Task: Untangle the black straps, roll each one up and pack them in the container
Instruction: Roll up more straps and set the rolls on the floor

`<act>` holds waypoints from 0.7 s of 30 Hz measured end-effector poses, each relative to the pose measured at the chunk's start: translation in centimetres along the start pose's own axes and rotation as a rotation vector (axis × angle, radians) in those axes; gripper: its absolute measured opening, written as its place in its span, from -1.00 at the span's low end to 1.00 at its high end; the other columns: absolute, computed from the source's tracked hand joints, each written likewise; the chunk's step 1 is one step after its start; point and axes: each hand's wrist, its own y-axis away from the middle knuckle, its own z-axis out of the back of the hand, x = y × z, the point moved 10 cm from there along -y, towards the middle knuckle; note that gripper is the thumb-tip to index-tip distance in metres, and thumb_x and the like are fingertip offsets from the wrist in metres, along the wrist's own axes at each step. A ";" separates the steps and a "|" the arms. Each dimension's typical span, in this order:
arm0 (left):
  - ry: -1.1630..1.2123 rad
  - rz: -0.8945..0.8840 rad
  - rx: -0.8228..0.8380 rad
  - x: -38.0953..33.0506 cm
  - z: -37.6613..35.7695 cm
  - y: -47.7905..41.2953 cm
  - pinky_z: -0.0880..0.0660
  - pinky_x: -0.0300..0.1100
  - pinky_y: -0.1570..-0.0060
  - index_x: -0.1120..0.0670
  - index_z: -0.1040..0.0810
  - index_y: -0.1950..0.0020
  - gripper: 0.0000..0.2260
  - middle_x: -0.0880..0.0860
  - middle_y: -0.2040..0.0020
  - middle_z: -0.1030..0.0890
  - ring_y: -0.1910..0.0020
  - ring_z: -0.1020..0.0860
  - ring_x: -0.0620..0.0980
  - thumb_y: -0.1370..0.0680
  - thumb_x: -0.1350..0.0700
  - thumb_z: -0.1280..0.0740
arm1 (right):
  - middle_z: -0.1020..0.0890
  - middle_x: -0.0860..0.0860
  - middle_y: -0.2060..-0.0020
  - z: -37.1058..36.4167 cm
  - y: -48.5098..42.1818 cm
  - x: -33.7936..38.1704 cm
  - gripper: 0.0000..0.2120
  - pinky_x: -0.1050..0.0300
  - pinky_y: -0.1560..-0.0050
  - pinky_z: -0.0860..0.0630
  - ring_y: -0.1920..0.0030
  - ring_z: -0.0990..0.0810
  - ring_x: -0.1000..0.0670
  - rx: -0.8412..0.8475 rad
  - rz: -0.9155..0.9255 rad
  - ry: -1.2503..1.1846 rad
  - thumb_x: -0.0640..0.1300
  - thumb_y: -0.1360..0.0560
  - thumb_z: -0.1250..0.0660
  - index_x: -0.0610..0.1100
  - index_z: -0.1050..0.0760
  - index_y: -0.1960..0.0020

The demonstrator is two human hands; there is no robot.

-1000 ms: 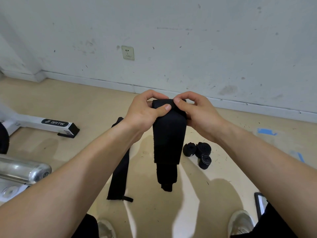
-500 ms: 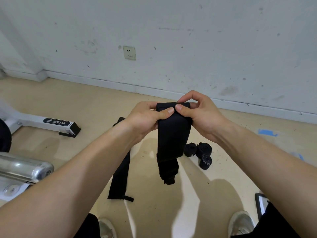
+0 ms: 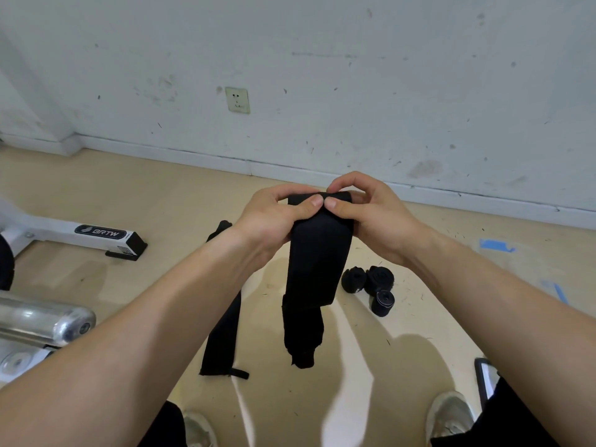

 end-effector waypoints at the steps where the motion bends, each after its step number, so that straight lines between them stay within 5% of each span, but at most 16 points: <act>1: 0.001 0.000 -0.005 0.0 0.0 0.0 -0.66 -0.09 -0.01 0.12 -0.69 -0.15 -0.81 0.15 -0.07 -0.73 -0.04 -0.72 0.11 -0.54 0.20 -0.50 | -0.62 -0.16 0.12 -0.1 0.0 -0.2 -0.93 0.00 0.09 -0.53 0.12 -0.60 -0.13 -0.003 -0.016 -0.045 -0.27 -0.57 -0.40 -0.11 -0.57 0.01; 8: -0.003 -0.034 -0.047 -0.3 0.7 0.1 -0.67 -0.08 -0.05 0.10 -0.68 -0.14 -0.76 0.21 0.00 -0.73 -0.01 -0.73 0.15 -0.50 0.29 -0.52 | -0.71 -0.13 0.19 0.2 0.0 -1.1 -0.82 0.06 0.14 -0.59 0.19 -0.69 -0.07 -0.076 -0.056 0.016 -0.15 -0.61 -0.37 -0.18 -0.55 -0.19; 21: 0.065 0.025 0.004 0.7 -0.2 0.2 -0.64 -0.14 -0.03 0.22 -0.64 -0.22 -0.76 0.15 -0.08 -0.74 -0.06 -0.72 0.08 -0.61 0.11 -0.42 | -0.72 -0.19 0.15 0.6 0.1 0.5 -0.84 -0.01 0.15 -0.66 0.21 -0.70 -0.12 -0.164 0.056 0.059 -0.27 -0.59 -0.38 -0.07 -0.58 -0.13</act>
